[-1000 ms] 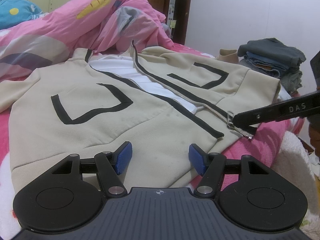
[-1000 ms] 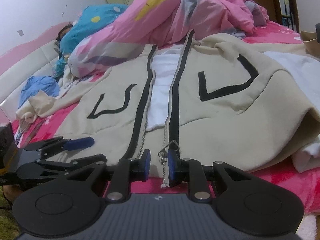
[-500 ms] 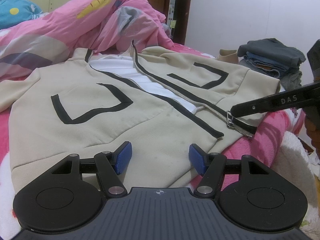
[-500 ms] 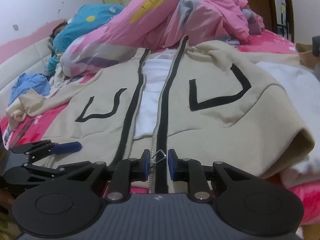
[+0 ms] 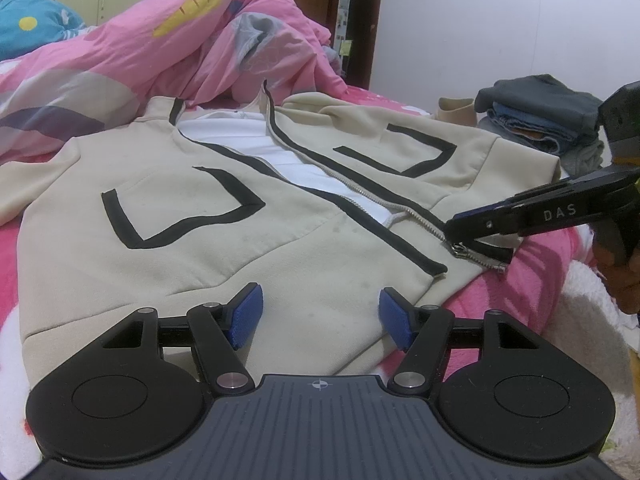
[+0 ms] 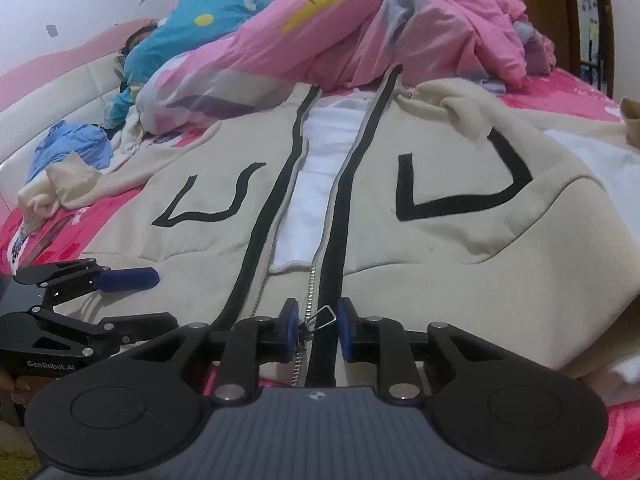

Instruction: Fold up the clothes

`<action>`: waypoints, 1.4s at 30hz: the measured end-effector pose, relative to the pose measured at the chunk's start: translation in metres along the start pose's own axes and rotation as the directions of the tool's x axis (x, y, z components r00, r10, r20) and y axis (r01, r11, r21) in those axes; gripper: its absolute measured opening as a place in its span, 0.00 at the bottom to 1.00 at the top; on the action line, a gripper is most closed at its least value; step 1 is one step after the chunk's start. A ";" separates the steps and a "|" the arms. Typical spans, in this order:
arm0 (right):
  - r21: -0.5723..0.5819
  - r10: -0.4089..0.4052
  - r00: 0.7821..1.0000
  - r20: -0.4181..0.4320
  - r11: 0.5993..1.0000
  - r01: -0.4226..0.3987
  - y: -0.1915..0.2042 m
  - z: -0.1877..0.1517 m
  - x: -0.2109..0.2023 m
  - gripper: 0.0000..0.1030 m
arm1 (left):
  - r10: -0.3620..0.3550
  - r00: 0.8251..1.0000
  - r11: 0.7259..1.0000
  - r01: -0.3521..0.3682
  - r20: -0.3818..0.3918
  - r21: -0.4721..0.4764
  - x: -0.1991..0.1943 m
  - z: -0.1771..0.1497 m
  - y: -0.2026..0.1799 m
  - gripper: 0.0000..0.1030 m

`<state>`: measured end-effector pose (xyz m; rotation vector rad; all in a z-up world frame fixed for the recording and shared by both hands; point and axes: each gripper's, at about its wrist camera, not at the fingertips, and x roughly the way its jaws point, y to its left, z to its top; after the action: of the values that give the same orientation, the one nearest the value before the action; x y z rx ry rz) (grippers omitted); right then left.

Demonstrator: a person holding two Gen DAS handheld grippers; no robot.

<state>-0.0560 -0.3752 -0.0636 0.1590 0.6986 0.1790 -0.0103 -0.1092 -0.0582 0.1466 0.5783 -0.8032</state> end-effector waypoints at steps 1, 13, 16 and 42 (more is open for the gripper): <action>-0.002 -0.001 1.000 0.006 1.000 0.001 0.001 0.000 -0.002 0.17 | 0.000 1.000 1.000 0.000 0.000 0.000 0.000 0.000 0.000 0.63; 0.055 0.054 0.998 0.025 0.997 -0.055 -0.003 0.000 -0.010 0.05 | 0.001 1.000 1.000 -0.001 -0.001 -0.003 0.001 0.001 -0.001 0.63; 0.086 0.065 0.997 0.034 0.994 -0.068 -0.005 -0.003 -0.012 0.02 | 0.001 1.000 1.000 -0.001 -0.002 -0.004 0.000 0.001 -0.001 0.63; 0.099 0.008 0.996 0.085 0.995 -0.017 0.003 -0.045 -0.061 0.02 | 0.000 1.000 1.000 0.000 0.010 0.003 0.002 0.027 -0.010 0.63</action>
<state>-0.1316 -0.3820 -0.0594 0.2649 0.6224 0.1486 -0.0045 -0.1267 -0.0360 0.1457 0.5681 -0.8041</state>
